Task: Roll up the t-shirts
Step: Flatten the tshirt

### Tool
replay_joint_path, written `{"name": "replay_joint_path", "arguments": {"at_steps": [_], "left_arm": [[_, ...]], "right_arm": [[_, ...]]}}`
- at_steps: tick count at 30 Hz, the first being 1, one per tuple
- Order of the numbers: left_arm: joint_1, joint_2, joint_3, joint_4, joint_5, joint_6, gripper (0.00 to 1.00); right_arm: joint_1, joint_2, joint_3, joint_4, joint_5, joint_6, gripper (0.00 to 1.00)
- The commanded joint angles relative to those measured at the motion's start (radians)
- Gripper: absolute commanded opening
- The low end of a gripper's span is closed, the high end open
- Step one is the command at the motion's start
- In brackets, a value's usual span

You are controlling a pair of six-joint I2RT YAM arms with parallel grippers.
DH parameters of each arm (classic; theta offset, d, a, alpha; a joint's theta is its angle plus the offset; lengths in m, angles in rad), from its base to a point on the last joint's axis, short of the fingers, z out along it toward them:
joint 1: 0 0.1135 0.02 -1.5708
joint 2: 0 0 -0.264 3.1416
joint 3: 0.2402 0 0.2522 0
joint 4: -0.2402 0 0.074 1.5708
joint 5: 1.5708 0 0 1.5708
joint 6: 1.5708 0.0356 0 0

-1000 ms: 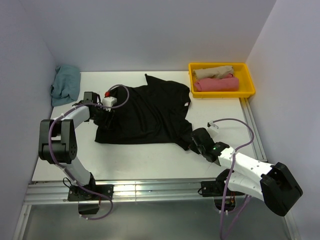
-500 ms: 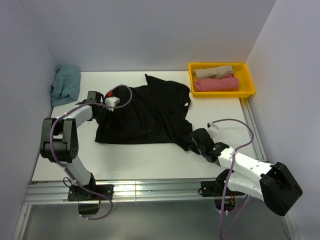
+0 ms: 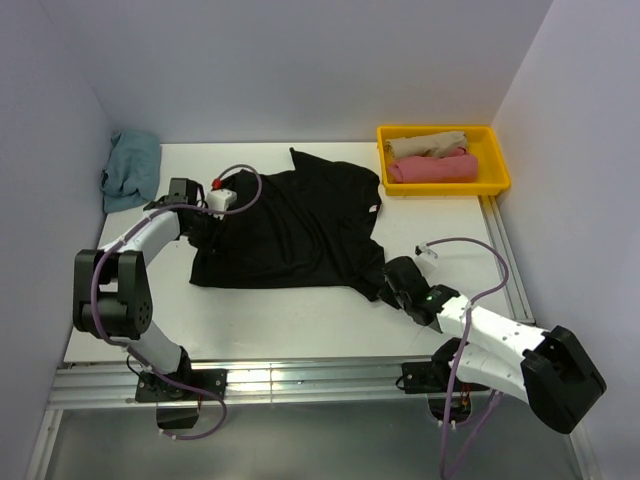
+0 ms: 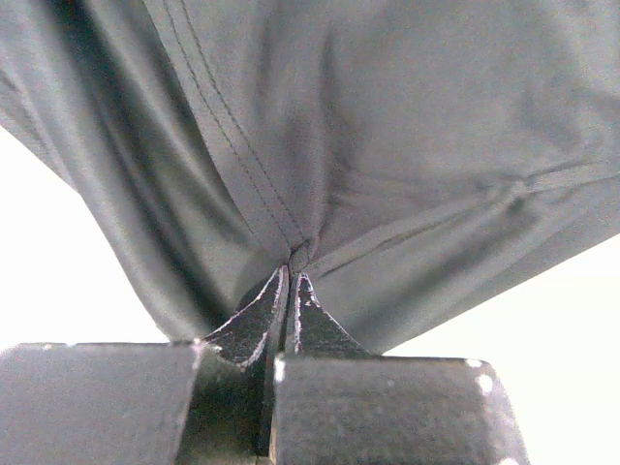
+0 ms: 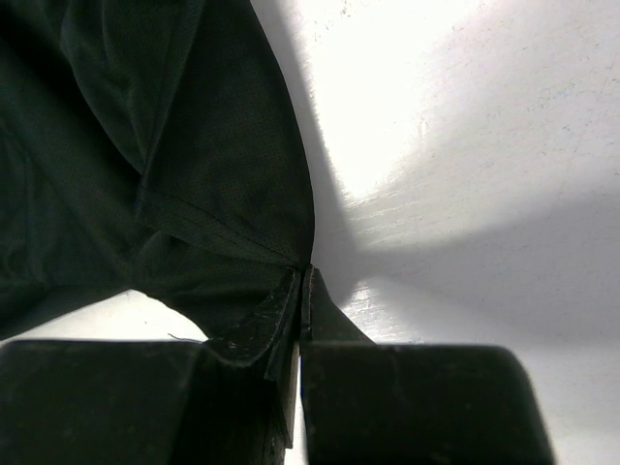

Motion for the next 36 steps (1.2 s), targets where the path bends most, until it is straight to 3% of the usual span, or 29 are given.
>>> {"name": "replay_joint_path", "arguments": {"at_steps": [1,6,7,10,15,18,26,31,34,36], "left_arm": [[-0.004,-0.069,0.056,-0.057,-0.005,-0.003,0.00],[-0.004,-0.118,0.040,-0.097,-0.021,-0.003,0.00],[-0.004,-0.124,0.034,-0.099,-0.027,-0.001,0.00],[0.001,-0.141,0.022,-0.127,-0.033,0.003,0.00],[0.014,-0.167,-0.001,-0.168,-0.018,0.017,0.00],[0.021,-0.193,-0.029,-0.176,-0.016,0.020,0.00],[0.031,-0.237,-0.104,-0.179,-0.016,0.026,0.00],[0.033,-0.240,-0.104,-0.182,-0.010,0.026,0.00],[0.034,-0.239,-0.105,-0.179,-0.021,0.029,0.00],[0.037,-0.231,-0.105,-0.179,-0.016,0.034,0.00]], "right_arm": [[0.005,-0.042,0.007,-0.024,0.044,0.009,0.05],[0.006,-0.119,-0.001,-0.090,0.074,0.029,0.24],[0.005,-0.132,-0.003,-0.102,0.080,0.032,0.35],[0.005,-0.186,-0.012,-0.133,0.068,0.033,0.49],[0.003,-0.290,-0.022,-0.168,0.098,0.037,0.58],[-0.035,-0.254,0.045,-0.153,0.103,-0.029,0.58],[-0.210,0.160,0.296,0.011,-0.043,-0.269,0.54],[-0.256,0.366,0.438,0.010,-0.090,-0.332,0.51],[-0.270,0.386,0.449,0.005,-0.080,-0.355,0.50],[-0.305,0.388,0.419,0.074,-0.179,-0.373,0.50]]}}
